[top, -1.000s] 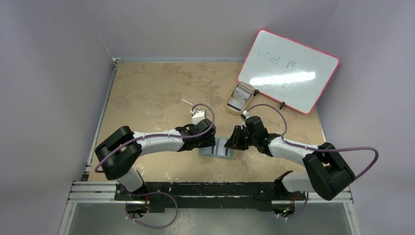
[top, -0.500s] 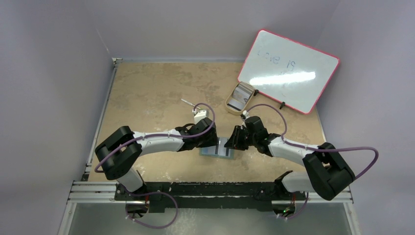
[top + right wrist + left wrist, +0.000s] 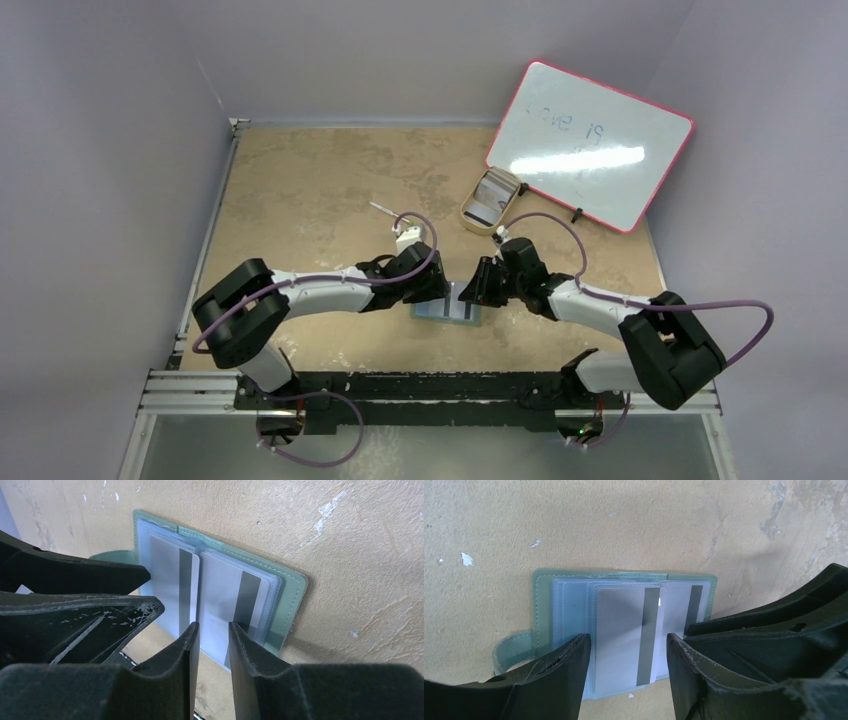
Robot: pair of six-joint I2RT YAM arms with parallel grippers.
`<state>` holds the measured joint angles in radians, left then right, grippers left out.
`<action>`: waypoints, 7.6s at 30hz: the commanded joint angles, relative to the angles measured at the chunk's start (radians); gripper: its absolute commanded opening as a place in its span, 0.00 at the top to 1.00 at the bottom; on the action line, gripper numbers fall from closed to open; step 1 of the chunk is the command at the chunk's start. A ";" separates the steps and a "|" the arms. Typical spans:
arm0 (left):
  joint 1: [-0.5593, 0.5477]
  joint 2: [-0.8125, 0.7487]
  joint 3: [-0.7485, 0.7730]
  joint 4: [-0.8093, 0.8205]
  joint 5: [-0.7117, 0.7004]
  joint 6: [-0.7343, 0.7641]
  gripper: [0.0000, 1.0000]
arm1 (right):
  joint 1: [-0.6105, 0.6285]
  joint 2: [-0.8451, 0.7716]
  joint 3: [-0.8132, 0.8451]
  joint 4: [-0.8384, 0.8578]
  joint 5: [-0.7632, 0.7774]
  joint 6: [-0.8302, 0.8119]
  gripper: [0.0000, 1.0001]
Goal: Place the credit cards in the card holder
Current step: Turn over the card slot in the card holder, then pick up the credit card from the storage box, then insert the credit card into the card holder.
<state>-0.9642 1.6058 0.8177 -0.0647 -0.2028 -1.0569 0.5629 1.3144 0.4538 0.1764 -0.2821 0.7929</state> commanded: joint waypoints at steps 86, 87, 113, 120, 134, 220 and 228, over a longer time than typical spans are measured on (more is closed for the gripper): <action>0.082 -0.170 -0.120 -0.106 -0.119 0.117 0.53 | -0.190 0.643 1.005 -0.344 0.693 -1.007 0.44; 0.082 -0.172 -0.118 -0.108 -0.120 0.117 0.54 | -0.190 0.648 1.008 -0.342 0.700 -1.008 0.45; 0.083 -0.245 -0.135 -0.144 -0.121 0.097 0.62 | -0.192 0.599 0.996 -0.314 0.774 -1.029 0.71; 0.082 -0.274 -0.132 -0.156 -0.125 0.091 0.61 | -0.192 0.573 1.007 -0.345 0.742 -1.018 0.82; 0.082 -0.347 -0.093 -0.222 -0.115 0.067 0.58 | -0.191 0.487 1.045 -0.505 0.562 -0.934 1.00; 0.104 -0.306 -0.169 0.099 0.215 0.005 1.00 | -0.043 -0.220 -0.004 -0.100 0.139 0.023 0.47; 0.104 -0.193 -0.160 0.228 0.284 0.002 1.00 | -0.043 -0.178 -0.036 -0.066 0.162 0.013 0.50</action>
<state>-0.8642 1.3766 0.6556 0.0456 0.0338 -1.0771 0.5171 1.1198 0.4347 0.0605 -0.1539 0.8326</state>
